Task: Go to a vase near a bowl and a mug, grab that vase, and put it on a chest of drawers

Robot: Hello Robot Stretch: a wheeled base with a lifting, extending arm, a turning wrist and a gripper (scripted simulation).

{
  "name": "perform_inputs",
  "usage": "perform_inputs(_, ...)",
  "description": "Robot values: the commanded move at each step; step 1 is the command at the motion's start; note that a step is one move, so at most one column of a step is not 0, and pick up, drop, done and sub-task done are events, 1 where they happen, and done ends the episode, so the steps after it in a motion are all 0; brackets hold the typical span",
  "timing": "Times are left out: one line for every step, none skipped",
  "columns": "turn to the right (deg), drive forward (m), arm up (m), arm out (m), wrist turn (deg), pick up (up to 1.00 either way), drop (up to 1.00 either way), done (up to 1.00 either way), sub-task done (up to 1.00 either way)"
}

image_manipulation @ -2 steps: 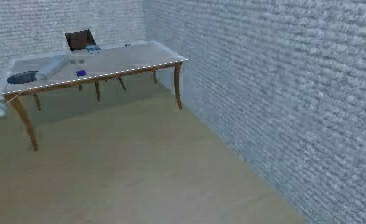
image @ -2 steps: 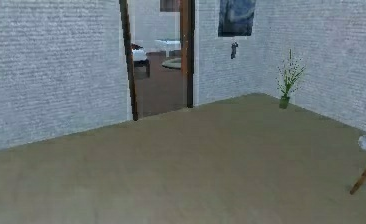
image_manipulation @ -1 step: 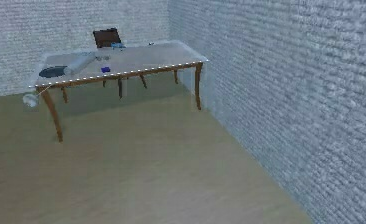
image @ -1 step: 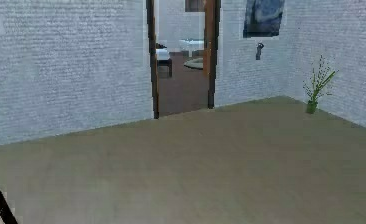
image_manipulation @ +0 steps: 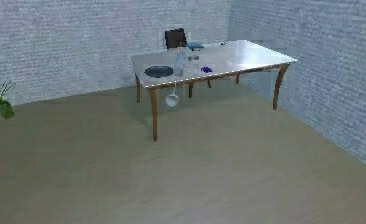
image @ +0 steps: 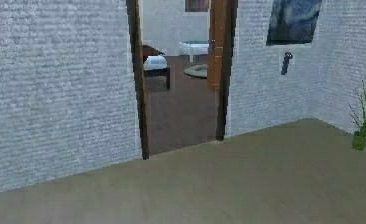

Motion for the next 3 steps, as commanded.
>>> perform_inputs(0.0,1.00,0.00,0.00,0.0,0.00,0.00,0.00,0.00)
perform_inputs(0.0,0.90,0.00,0.00,0.0,0.00,0.00,0.00,0.00)
perform_inputs(3.0,0.00,0.00,0.00,0.0,0.00,0.00,0.00,0.00)
